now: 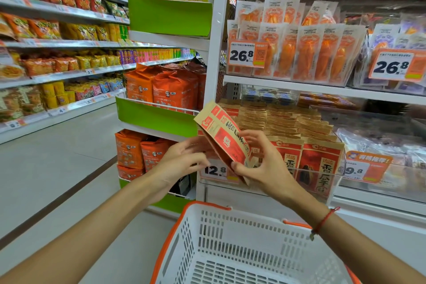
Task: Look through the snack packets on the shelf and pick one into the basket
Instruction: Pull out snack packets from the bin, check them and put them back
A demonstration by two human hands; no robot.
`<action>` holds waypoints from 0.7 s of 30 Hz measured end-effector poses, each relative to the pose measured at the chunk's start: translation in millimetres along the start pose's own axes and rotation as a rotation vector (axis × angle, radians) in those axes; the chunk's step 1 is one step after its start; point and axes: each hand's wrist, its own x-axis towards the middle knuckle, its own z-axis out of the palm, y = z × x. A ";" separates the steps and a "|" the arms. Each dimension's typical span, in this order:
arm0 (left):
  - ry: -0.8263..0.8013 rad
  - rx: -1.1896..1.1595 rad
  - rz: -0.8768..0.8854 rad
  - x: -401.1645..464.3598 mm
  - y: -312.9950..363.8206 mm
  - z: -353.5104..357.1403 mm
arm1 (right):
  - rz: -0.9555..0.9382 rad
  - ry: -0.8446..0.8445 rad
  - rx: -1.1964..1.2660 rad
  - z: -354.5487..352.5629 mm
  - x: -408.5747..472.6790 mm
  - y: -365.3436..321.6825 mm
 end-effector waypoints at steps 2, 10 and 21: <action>0.035 0.011 -0.007 0.1 -1.6 -6.6 | 0.053 -0.107 0.082 -4.4 0.2 1.0; -0.081 0.120 0.100 -13.0 -0.8 -15.0 | 0.321 -0.389 0.364 -17.6 -1.3 1.8; 0.019 -0.073 0.174 -6.0 9.3 -24.5 | 0.296 -0.498 0.325 -30.3 7.0 -26.0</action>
